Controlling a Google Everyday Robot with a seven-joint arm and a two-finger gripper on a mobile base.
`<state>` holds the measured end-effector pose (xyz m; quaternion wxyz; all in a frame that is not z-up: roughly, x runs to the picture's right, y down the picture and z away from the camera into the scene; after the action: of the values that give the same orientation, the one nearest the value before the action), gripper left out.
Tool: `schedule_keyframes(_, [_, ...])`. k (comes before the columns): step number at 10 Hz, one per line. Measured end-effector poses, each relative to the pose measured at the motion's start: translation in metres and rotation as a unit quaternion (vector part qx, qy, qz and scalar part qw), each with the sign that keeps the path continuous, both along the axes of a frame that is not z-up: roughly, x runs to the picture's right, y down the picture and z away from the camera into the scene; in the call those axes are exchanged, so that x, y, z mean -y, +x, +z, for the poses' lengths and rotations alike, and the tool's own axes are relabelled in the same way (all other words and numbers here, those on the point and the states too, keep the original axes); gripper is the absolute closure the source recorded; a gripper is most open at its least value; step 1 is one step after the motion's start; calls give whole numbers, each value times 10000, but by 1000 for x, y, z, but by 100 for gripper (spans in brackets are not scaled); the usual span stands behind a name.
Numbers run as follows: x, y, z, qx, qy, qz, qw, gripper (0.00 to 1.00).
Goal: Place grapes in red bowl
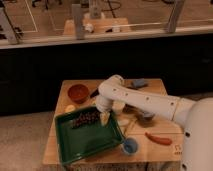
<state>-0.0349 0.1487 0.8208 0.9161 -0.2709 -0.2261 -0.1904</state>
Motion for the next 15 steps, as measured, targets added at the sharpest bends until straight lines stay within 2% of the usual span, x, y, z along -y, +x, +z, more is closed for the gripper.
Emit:
schedule_keyframes(2, [-4,1,-8,73,74,39,9999,20])
schedule_keyframes(4, [-10,-2,-6,102,77,-53,9999,20])
schedule_keyframes(8, [-31,-18,15,49,-79,-332,9994,20])
schedule_keyframes(10, [-32,-22,26,-36,-104,-376,9992,23])
schedule_keyframes(15, [-27,-35,38,-195,-199,-444,9986,72])
